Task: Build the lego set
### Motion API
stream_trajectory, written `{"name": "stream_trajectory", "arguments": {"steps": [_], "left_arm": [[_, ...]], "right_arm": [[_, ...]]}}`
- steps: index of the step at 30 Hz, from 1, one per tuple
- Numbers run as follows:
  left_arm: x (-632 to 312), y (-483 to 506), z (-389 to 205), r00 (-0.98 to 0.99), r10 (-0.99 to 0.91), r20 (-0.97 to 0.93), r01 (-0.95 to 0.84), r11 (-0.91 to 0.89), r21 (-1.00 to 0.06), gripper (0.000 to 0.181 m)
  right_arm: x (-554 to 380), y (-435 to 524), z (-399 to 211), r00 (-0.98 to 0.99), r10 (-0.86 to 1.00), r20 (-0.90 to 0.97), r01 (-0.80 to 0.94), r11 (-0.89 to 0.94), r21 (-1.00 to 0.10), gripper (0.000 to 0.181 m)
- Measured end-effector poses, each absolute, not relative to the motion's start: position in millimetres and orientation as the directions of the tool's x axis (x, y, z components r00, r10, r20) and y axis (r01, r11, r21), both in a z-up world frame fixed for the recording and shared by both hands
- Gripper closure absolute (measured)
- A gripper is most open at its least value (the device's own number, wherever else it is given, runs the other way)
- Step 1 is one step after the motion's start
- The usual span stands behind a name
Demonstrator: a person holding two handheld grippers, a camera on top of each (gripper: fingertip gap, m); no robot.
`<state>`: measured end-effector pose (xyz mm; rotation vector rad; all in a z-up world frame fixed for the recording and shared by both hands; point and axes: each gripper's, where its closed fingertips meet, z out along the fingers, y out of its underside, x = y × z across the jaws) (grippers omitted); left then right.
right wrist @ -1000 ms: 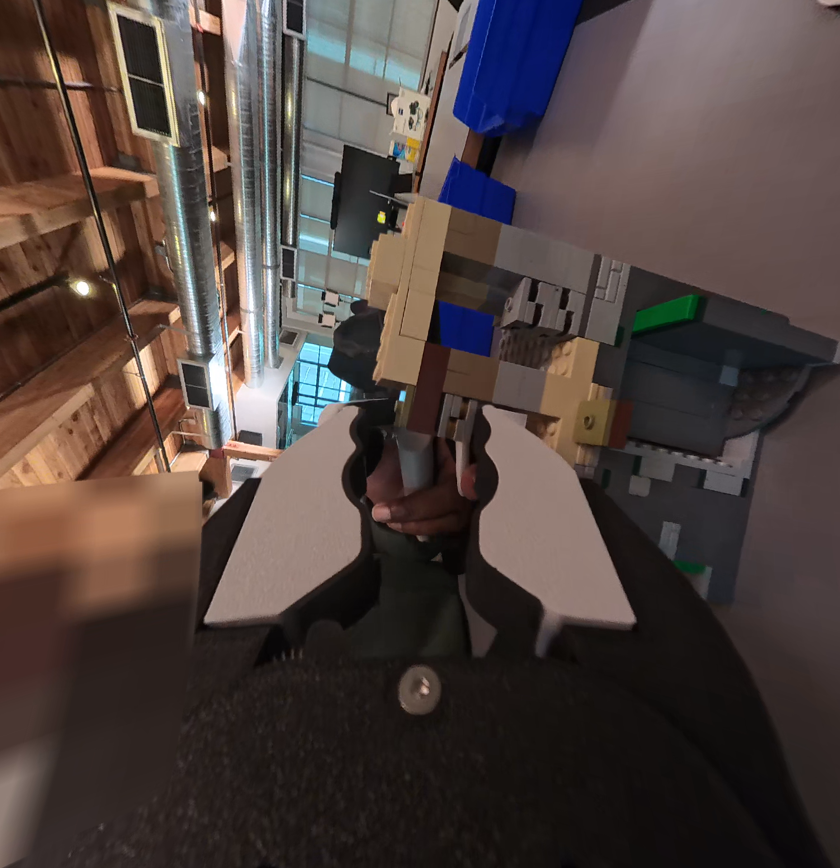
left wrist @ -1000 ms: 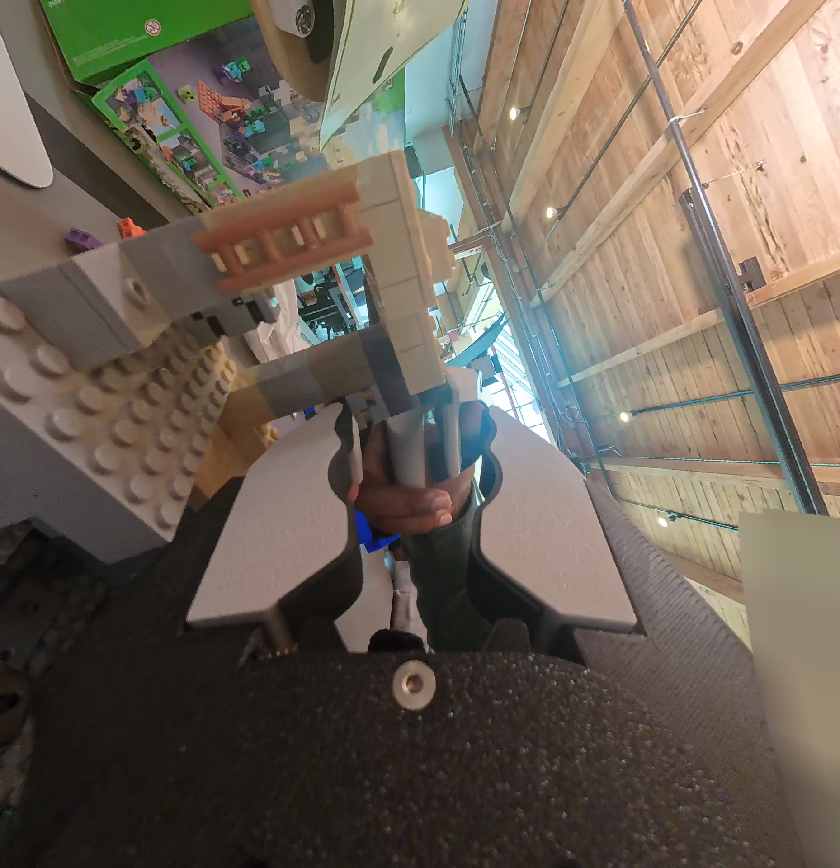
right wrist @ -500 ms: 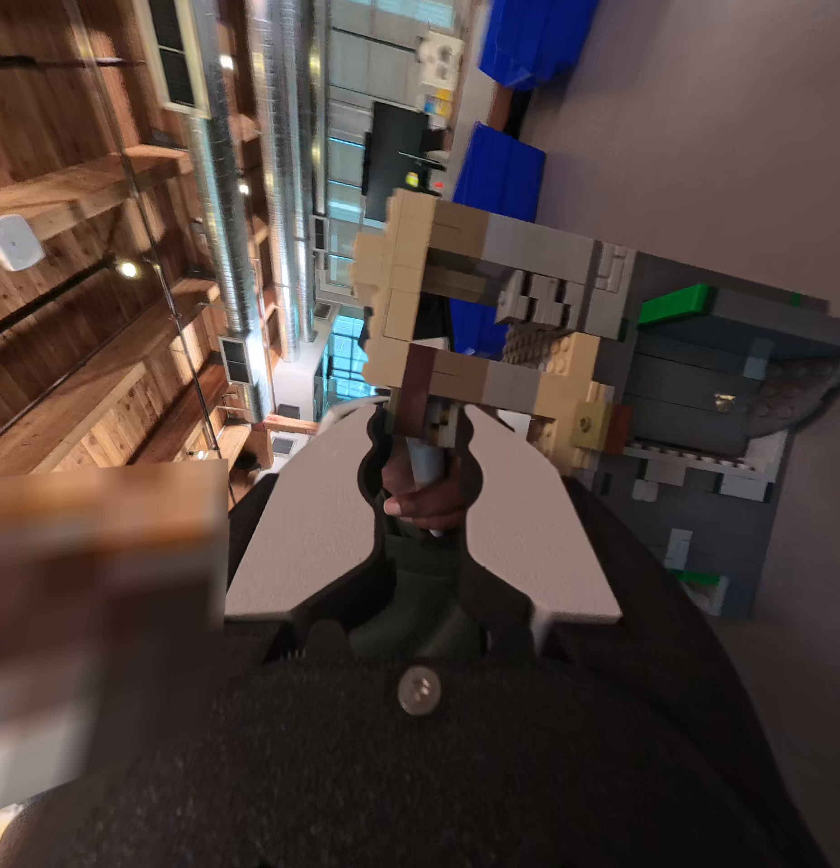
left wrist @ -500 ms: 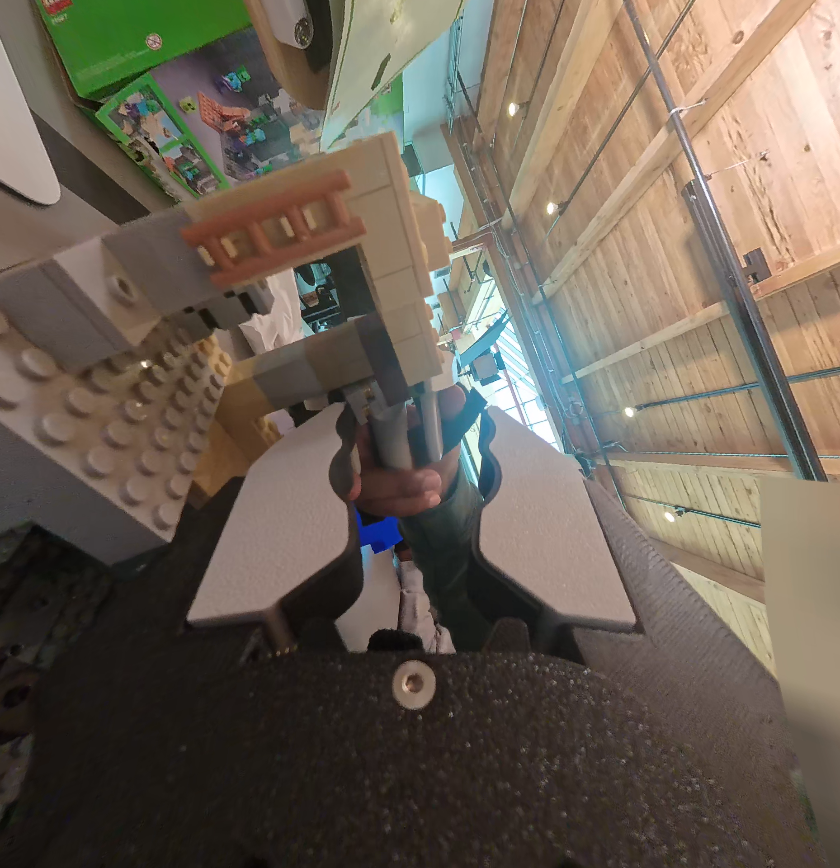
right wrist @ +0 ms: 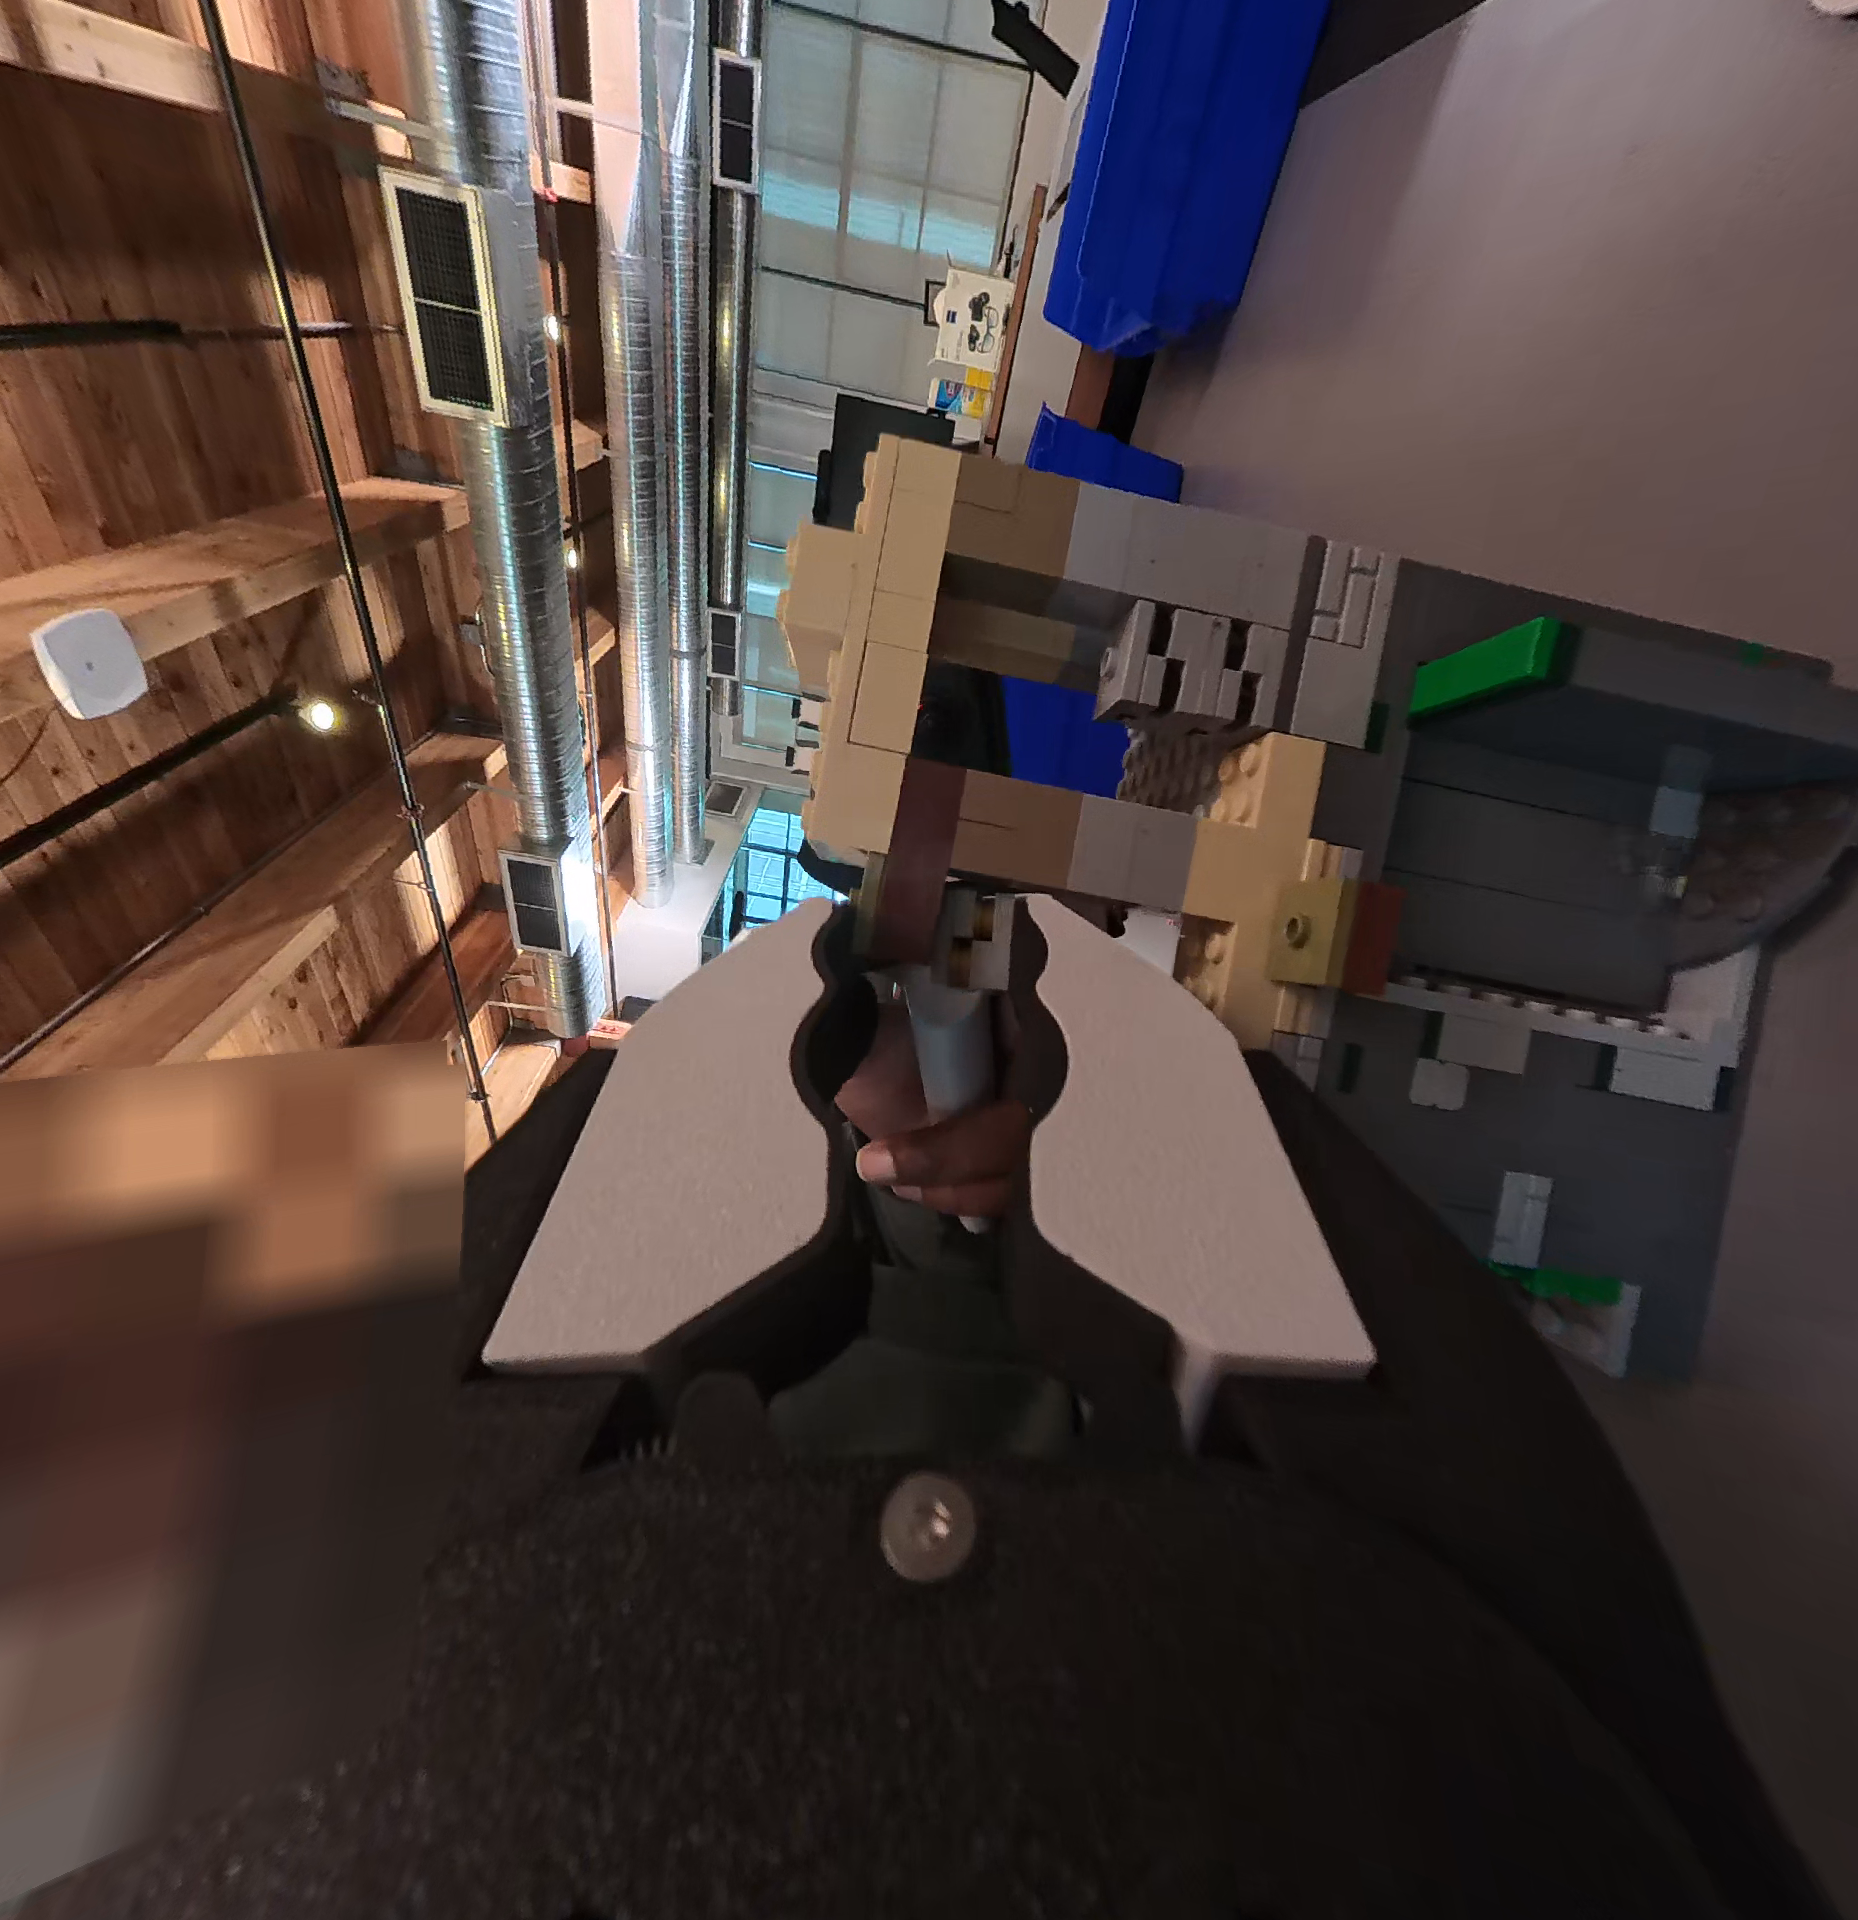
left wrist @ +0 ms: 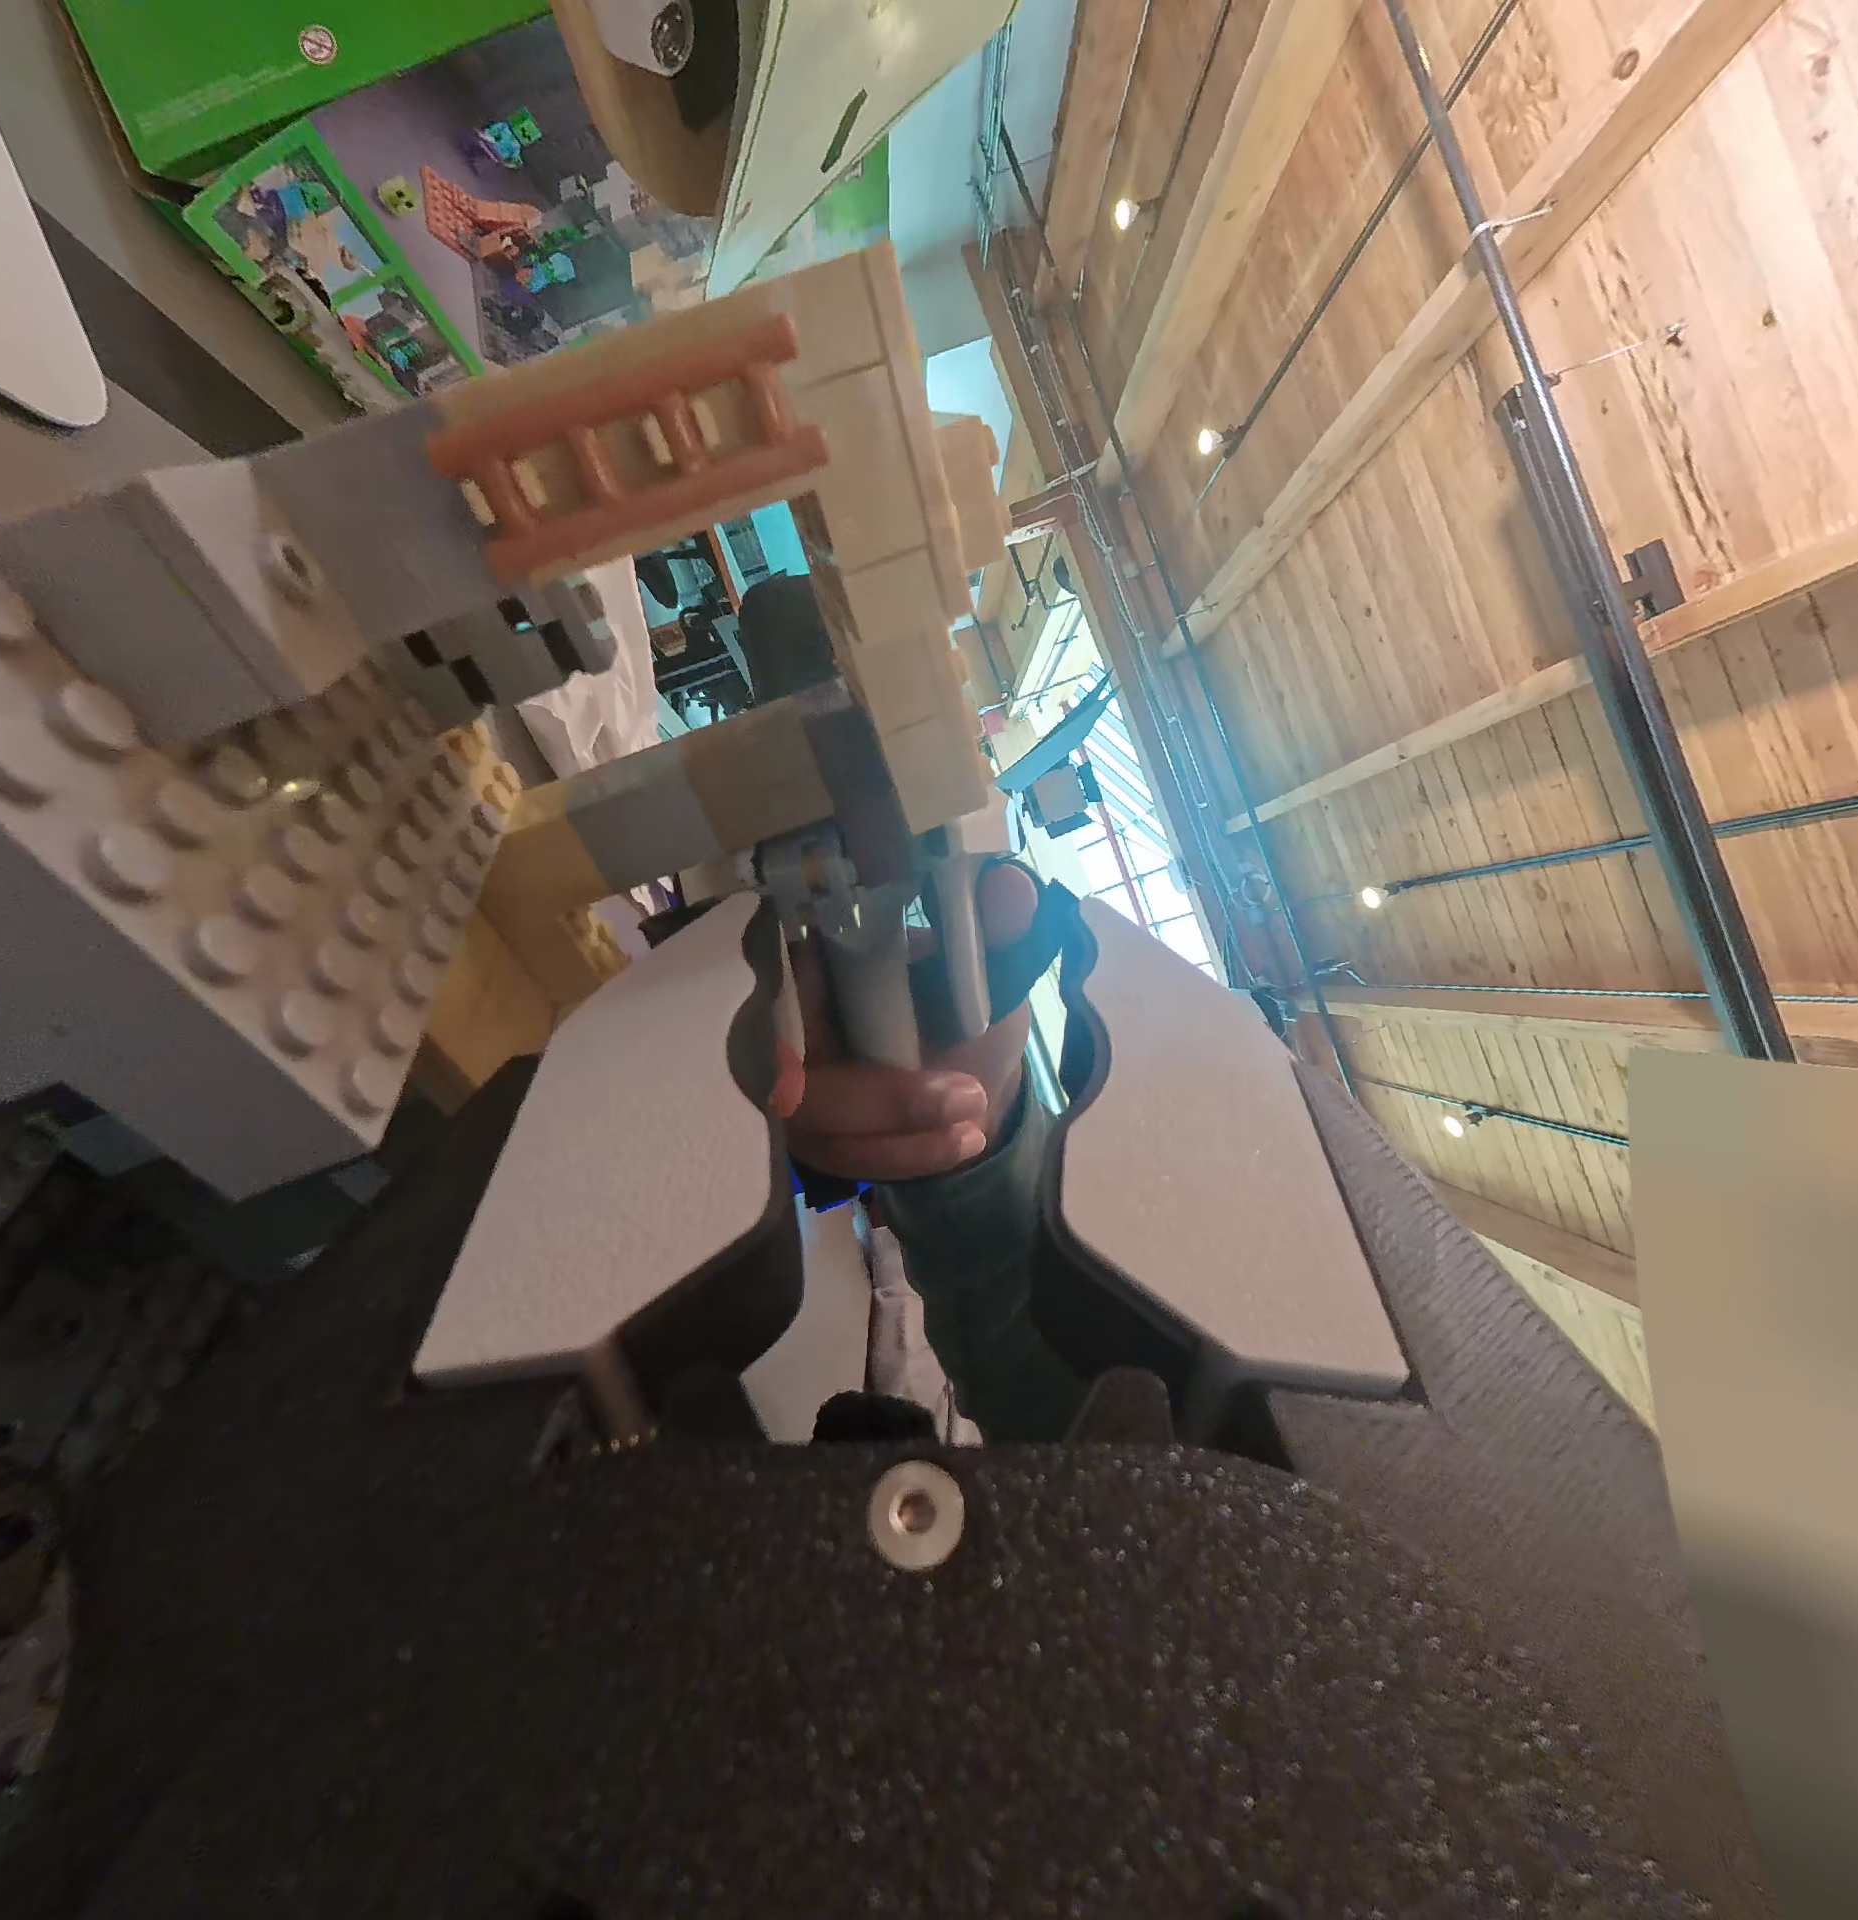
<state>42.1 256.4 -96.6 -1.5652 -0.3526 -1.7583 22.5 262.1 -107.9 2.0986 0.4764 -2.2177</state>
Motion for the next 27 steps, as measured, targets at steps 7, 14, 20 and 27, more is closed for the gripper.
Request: {"name": "stream_trajectory", "arguments": {"steps": [7,14,20,27], "left_arm": [[44,258,-96,0.016,-0.336,0.942,0.677,-0.69,-0.257,0.13],[42,263,-95,0.011,-0.333,0.943,0.7,-0.671,-0.245,0.13],[42,264,-94,-0.008,-0.325,0.946,0.717,-0.661,-0.221,0.13],[41,262,-94,-0.002,-0.326,0.945,0.716,-0.661,-0.226,0.13]], "right_arm": [[34,262,-106,-0.056,0.221,-0.974,0.276,-0.934,-0.228,0.147],[51,277,-99,-0.066,0.348,-0.935,0.269,-0.896,-0.352,0.154],[50,323,-127,0.053,0.704,-0.708,0.285,-0.69,-0.665,0.158],[43,302,-173,0.032,0.829,-0.559,0.443,-0.513,-0.735,0.173]]}}
